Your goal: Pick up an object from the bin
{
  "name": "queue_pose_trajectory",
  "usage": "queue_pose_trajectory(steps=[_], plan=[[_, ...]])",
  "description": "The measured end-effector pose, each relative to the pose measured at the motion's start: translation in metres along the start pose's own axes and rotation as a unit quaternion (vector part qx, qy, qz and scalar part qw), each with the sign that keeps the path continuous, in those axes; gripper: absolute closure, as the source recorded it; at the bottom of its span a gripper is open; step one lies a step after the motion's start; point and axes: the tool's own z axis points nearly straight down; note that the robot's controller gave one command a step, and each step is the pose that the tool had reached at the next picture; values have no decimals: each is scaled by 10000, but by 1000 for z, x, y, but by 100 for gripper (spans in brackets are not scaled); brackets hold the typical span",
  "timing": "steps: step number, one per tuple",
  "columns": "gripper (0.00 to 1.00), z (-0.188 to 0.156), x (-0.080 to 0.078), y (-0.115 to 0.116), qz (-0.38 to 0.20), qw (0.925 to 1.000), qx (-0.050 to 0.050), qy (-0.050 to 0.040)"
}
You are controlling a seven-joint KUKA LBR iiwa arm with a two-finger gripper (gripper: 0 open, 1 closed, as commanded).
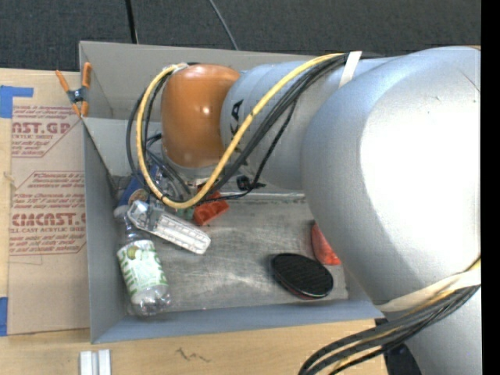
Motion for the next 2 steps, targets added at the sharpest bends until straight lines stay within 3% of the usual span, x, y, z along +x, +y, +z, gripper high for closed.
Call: queue_pose_trajectory(steps=[2], plan=[[100,0,-1,-1,76,10000,-9,18]])
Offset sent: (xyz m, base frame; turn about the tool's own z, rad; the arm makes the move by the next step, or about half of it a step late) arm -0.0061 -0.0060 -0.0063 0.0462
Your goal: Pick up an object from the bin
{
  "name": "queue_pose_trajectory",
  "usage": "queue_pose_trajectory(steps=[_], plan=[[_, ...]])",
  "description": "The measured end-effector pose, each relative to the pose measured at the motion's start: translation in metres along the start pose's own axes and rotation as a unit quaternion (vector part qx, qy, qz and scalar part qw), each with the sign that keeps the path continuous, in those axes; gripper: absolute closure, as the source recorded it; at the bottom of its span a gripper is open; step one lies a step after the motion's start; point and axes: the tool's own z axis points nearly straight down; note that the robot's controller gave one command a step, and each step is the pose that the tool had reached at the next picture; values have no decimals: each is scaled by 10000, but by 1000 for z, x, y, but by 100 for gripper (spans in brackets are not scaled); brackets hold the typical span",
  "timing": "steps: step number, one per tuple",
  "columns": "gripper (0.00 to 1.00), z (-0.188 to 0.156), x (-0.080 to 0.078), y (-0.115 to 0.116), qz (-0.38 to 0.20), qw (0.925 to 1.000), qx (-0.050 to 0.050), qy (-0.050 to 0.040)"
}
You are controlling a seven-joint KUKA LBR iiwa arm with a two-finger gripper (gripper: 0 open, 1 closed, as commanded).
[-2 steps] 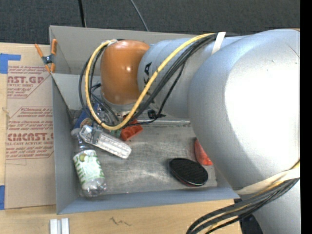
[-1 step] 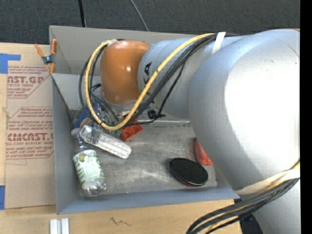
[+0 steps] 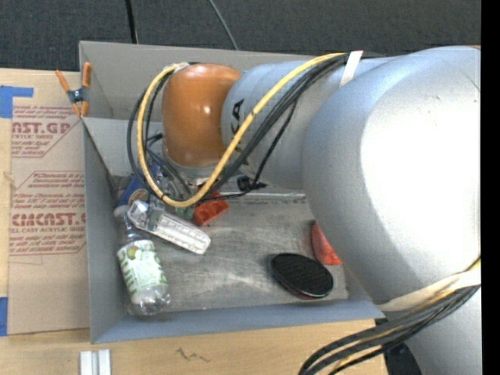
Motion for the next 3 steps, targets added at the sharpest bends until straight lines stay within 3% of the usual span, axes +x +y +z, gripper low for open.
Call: queue_pose_trajectory(steps=[1,2,3], plan=[[100,-27,3,-4,120,9997,68,186],[100,-55,-7,1,252,9995,59,174],[100,-29,-3,-3,318,9993,59,174]])
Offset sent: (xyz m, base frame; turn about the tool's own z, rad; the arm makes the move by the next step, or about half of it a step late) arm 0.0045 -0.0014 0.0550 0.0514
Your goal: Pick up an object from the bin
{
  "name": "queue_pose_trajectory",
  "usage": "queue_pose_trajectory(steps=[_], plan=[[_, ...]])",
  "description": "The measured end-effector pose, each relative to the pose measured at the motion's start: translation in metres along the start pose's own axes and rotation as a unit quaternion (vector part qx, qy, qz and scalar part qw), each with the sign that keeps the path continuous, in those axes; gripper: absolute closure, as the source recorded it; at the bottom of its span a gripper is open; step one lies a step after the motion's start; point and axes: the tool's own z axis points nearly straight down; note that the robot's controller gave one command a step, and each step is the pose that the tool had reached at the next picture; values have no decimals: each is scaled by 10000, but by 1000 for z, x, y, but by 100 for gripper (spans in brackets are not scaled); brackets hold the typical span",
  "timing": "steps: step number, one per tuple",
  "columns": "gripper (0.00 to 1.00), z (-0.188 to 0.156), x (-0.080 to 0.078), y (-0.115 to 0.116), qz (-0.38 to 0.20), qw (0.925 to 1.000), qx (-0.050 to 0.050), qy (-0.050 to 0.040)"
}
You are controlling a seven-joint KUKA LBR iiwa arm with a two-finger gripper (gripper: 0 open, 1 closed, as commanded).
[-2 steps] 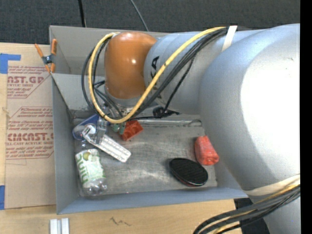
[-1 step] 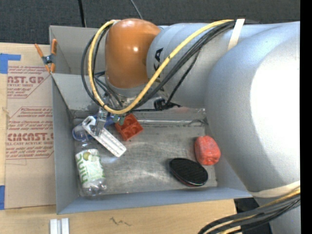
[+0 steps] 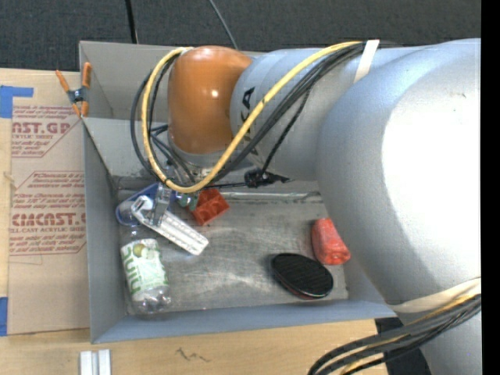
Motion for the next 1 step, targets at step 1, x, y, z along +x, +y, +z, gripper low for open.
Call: queue_pose_trajectory(steps=[1], plan=[[100,-47,5,15,259,9997,28,37]])
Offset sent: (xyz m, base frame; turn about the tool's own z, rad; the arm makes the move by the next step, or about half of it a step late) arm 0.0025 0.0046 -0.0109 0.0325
